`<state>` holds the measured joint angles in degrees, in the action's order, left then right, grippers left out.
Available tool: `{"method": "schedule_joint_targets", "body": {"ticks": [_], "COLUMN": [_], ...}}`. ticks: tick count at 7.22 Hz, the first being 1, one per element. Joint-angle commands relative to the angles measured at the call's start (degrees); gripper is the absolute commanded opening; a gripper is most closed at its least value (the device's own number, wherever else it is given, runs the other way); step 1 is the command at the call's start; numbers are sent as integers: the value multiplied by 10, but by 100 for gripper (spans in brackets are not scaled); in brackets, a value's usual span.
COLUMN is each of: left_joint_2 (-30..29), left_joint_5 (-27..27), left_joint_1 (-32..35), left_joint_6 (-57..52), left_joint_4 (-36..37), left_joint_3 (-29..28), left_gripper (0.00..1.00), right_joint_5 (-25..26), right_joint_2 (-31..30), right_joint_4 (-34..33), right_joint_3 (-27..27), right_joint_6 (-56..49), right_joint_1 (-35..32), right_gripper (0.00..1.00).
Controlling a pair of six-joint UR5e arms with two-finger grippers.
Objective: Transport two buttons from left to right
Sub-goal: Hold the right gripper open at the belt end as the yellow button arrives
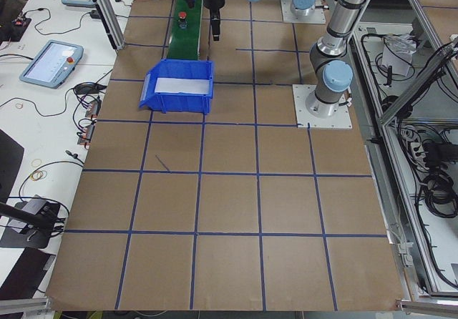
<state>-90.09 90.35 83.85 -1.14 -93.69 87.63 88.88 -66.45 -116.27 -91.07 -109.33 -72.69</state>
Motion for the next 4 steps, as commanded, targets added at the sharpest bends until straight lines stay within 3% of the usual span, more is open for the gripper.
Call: {"method": "schedule_joint_targets", "body": {"ticks": [1,4], "left_joint_2": [0,0], "left_joint_5": [0,0], "left_joint_1": [0,-1], "left_joint_6": [0,0], "left_joint_4": [0,0], "left_joint_3": [0,0], "left_gripper": [100,100], "right_joint_5": [-1,-5], "right_joint_2": [-1,-6], "right_joint_4": [-2,-2], "right_joint_3": [-1,-1], "right_joint_6": [1,8], "right_joint_1": [0,-2], "right_gripper": [100,100]}}
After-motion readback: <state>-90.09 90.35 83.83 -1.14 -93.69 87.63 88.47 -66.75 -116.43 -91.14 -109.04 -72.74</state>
